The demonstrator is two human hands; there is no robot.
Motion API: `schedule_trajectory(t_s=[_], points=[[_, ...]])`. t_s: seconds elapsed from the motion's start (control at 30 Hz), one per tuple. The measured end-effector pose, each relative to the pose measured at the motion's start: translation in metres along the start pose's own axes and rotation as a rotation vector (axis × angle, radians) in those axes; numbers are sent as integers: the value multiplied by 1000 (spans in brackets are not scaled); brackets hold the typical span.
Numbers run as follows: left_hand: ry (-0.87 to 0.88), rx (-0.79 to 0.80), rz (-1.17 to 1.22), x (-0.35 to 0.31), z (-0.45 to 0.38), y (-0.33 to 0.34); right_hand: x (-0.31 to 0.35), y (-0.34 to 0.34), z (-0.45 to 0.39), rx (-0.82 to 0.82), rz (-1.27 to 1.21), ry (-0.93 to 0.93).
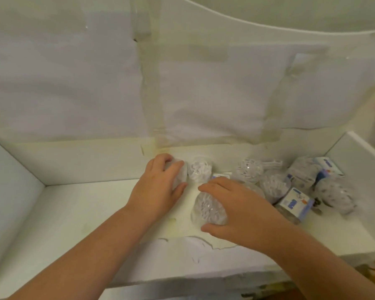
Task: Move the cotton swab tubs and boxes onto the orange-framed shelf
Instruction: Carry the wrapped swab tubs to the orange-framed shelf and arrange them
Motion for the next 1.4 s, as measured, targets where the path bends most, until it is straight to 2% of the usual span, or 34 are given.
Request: schedule_trajectory(t_s=[0.33,0.63,0.9,1.1,1.4], points=[[-15,-77,246,5,9,0,-5,-12,26,-201,-195,84],[14,-183,219,-48,32,-49,-20,-41,93,-504,-390,165],[128,-217,241,-169,65,-73,-48,-55,209,-591,-407,223],[186,-166,266,-277,90,-51,-85,-55,321,-633,-372,319],[374,-105,370,-446,115,-12,-150,-59,481,-716,-365,485]])
Point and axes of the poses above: each hand's wrist, its own z-axis away from the middle knuckle, its own y-axis out of the palm, x = y × z, the point moved 7 cm from there along -z, towards the middle knuckle, and after that the axes turned 9 degrees about x, right-handed, at the moved point
